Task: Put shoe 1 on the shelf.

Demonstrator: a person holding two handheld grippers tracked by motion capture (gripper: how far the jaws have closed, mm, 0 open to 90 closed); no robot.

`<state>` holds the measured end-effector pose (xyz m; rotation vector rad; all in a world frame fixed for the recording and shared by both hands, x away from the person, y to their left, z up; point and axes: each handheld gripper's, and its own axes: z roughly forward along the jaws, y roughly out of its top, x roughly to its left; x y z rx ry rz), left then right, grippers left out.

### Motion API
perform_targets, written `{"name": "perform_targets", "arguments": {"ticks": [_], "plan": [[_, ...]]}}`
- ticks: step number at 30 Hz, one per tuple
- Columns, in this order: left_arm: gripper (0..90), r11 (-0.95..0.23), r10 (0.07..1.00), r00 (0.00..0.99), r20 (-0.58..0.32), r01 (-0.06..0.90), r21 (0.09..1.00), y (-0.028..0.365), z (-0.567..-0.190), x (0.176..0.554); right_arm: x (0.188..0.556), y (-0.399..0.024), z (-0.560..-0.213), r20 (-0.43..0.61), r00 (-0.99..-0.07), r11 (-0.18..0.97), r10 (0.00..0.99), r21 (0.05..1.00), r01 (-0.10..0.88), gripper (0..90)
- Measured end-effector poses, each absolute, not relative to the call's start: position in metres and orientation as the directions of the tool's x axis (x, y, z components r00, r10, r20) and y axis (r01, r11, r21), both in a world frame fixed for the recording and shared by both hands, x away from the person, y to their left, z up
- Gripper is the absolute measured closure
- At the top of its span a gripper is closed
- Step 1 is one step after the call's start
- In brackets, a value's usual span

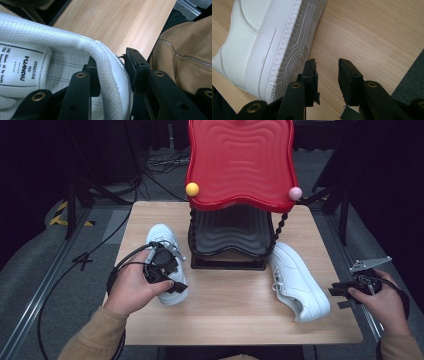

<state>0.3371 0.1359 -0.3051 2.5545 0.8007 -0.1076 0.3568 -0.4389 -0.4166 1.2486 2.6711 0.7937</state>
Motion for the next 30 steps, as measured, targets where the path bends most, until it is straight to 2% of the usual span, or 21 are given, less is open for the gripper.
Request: {"name": "perform_targets", "arguments": {"ticks": [10, 30], "plan": [[67.5, -0.742, 0.515, 0.845, -0.142, 0.523, 0.42, 0.137, -0.254, 0.348, 0.355, -0.441, -0.416, 0.139, -0.66, 0.528, 0.738, 0.49, 0.694, 67.6], [67.3, -0.767, 0.506, 0.863, -0.007, 0.453, 0.454, 0.132, -0.189, 0.366, 0.352, -0.443, -0.415, 0.133, -0.653, 0.521, 0.746, 0.494, 0.696, 68.2]]}}
